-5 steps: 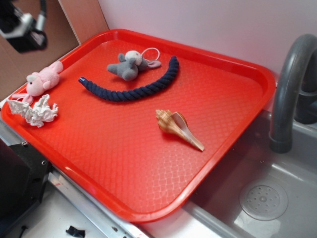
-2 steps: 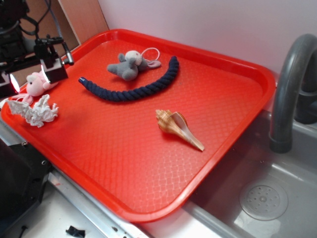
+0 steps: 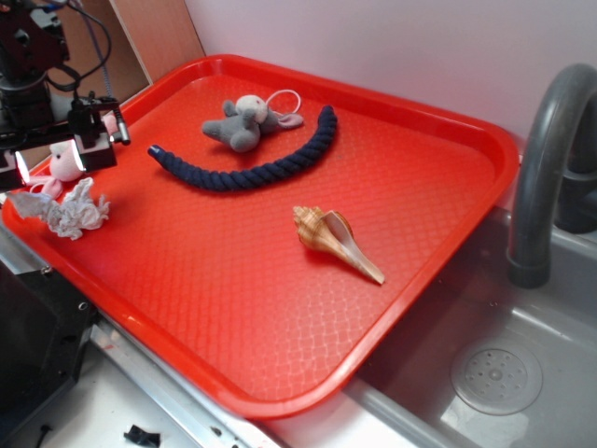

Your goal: Grab the white paper.

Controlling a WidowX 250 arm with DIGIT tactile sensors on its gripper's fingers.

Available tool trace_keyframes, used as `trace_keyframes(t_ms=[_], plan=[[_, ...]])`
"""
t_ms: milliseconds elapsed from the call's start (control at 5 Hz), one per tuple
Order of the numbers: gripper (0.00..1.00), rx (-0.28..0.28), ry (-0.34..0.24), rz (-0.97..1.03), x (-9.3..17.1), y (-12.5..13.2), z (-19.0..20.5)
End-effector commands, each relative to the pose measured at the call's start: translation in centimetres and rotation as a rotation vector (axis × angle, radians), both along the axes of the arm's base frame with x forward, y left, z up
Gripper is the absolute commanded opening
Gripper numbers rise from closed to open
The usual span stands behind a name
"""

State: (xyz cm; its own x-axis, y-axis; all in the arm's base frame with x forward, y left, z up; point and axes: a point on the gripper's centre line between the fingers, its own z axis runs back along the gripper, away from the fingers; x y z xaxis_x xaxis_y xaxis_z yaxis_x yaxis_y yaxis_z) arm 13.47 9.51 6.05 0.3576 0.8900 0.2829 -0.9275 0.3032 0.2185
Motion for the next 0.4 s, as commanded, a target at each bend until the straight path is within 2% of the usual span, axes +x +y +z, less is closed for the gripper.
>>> trace_keyframes(t_ms=[0, 200], plan=[[1.0, -0.05, -0.097, -0.139, -0.5, -0.5, -2.5], [1.0, -0.106, -0.091, -0.205, -0.3, -1.7, -3.9]])
